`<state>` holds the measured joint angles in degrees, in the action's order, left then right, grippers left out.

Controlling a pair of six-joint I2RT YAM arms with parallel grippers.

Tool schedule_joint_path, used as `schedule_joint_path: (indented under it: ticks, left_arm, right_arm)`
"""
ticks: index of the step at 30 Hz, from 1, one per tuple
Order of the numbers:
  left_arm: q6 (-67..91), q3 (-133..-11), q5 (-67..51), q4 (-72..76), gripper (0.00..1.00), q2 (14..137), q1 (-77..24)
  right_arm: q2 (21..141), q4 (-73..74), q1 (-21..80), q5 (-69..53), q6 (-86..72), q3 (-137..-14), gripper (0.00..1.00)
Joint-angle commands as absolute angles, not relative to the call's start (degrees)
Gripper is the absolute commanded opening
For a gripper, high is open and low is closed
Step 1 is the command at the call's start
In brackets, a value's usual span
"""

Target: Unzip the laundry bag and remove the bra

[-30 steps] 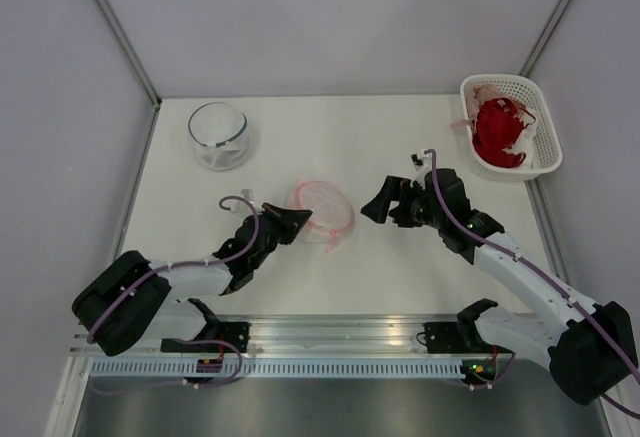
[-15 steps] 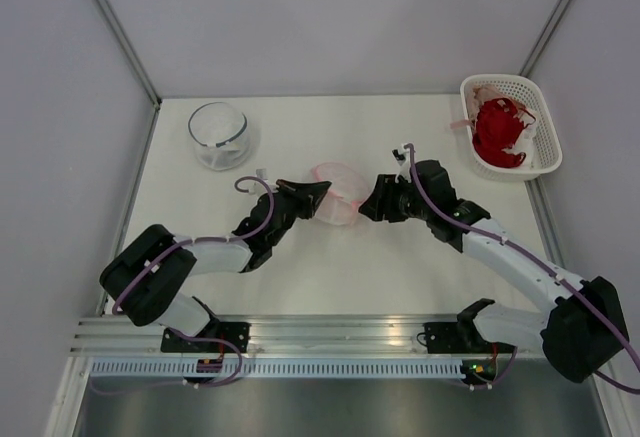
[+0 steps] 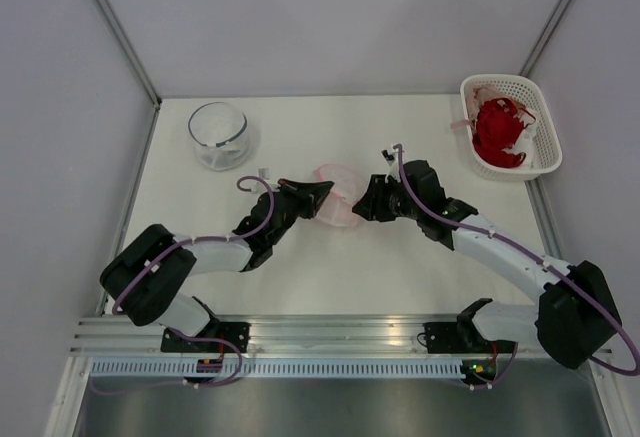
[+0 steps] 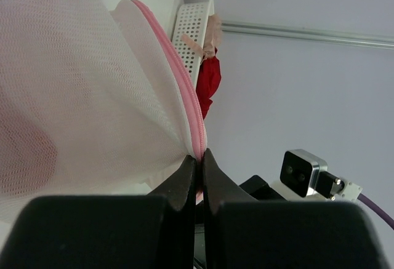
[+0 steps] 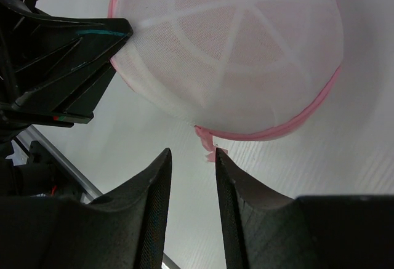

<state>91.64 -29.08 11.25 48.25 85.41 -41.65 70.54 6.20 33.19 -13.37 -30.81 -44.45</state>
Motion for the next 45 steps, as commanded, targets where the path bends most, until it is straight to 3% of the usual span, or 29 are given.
schedule_joint_path:
  ticks: [1, 8, 12, 16, 26, 38, 45]
  left_arm:
    - [95.6, -30.1, 9.3, 50.5, 0.02, 85.7, -42.1]
    - [95.3, -29.9, 8.4, 49.8, 0.02, 85.5, -42.2]
    - [94.8, -29.8, 7.7, 49.8, 0.02, 86.0, -42.2]
    - [94.5, -29.5, 6.8, 50.1, 0.02, 87.1, -42.2]
    - [93.3, -28.3, 6.0, 50.8, 0.02, 87.8, -42.1]
    - [91.1, -26.5, 5.5, 48.9, 0.02, 85.0, -40.7]
    - [90.3, -25.8, 2.1, 47.7, 0.02, 83.1, -38.4]
  right_arm:
    - [71.8, 3.3, 33.5, -12.2, -30.8, -46.5, 0.41]
    - [73.1, 3.3, 33.5, -11.3, -30.2, -46.9, 0.38]
    - [72.8, 4.0, 33.5, -10.2, -29.9, -47.1, 0.23]
    - [72.0, 5.2, 33.5, -9.1, -29.4, -47.1, 0.16]
    - [70.9, 9.1, 33.6, -6.1, -28.7, -47.6, 0.15]
    - [69.9, 15.6, 33.6, 1.0, -27.3, -48.6, 0.03]
    - [70.9, 17.8, 33.6, 4.4, -27.4, -49.1, 0.01]
